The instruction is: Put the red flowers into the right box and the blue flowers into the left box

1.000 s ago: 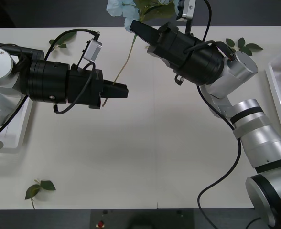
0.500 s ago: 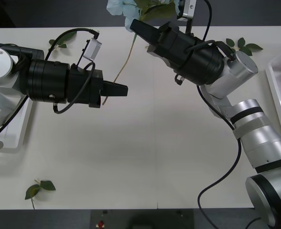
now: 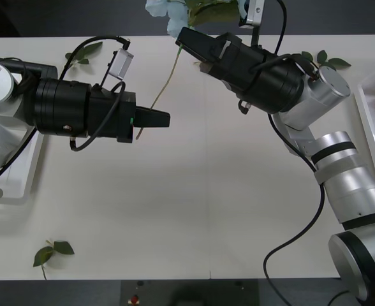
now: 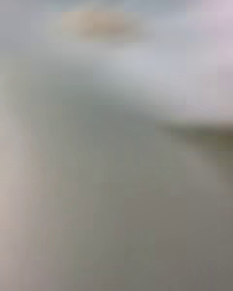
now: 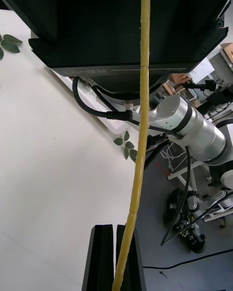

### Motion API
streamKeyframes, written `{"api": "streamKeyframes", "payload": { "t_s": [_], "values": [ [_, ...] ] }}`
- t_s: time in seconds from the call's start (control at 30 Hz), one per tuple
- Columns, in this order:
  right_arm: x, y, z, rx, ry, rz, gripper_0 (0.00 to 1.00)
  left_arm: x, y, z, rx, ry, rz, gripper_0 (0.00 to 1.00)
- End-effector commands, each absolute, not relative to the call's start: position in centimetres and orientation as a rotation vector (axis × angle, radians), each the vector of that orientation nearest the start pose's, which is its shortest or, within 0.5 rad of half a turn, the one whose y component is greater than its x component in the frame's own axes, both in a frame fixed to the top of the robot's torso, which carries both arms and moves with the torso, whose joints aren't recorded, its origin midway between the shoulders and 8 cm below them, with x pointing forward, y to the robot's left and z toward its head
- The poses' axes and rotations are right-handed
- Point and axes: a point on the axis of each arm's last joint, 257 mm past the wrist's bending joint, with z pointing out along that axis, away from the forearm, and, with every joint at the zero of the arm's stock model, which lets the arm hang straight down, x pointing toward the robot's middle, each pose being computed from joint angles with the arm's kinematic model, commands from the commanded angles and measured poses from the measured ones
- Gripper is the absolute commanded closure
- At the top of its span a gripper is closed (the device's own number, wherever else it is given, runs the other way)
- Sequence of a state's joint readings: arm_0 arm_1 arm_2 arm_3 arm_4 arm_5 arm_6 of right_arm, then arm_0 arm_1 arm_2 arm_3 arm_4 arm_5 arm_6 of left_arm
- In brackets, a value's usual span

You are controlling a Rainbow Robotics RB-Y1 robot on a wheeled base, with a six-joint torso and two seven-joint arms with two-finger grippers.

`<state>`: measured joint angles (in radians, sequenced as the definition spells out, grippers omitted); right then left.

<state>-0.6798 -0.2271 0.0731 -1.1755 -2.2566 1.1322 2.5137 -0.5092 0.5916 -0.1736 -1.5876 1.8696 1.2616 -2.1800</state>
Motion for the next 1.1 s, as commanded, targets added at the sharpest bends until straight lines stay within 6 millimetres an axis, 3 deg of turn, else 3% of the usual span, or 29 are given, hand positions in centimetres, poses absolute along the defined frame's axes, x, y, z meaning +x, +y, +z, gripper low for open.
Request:
{"api": "streamKeyframes", "payload": {
  "t_s": [0.03, 0.3, 0.6, 0.9, 1.1],
  "values": [
    [48.4, 1.7, 4.2, -0.620, 1.165, 1.657, 0.09, 42.8, 6.6, -6.6, 1.010, 1.775, -1.242, 1.00],
    [48.5, 0.8, 4.2, -0.647, 1.161, 1.621, 0.07, 43.6, 13.6, -5.7, 1.032, 1.867, -1.059, 1.00],
    [47.4, -1.8, 0.8, -0.843, 1.273, 1.507, 0.06, 44.1, 22.5, -4.9, 0.947, 2.001, -0.843, 1.00],
    [44.8, -4.3, -3.4, -1.035, 1.359, 1.449, 0.04, 44.5, 32.3, -5.5, 0.780, 2.181, -0.496, 1.00],
    [43.8, -4.5, -4.3, -0.980, 1.404, 1.554, 0.04, 43.4, 38.0, -6.0, 0.588, 2.328, -0.349, 1.00]
  ]
}}
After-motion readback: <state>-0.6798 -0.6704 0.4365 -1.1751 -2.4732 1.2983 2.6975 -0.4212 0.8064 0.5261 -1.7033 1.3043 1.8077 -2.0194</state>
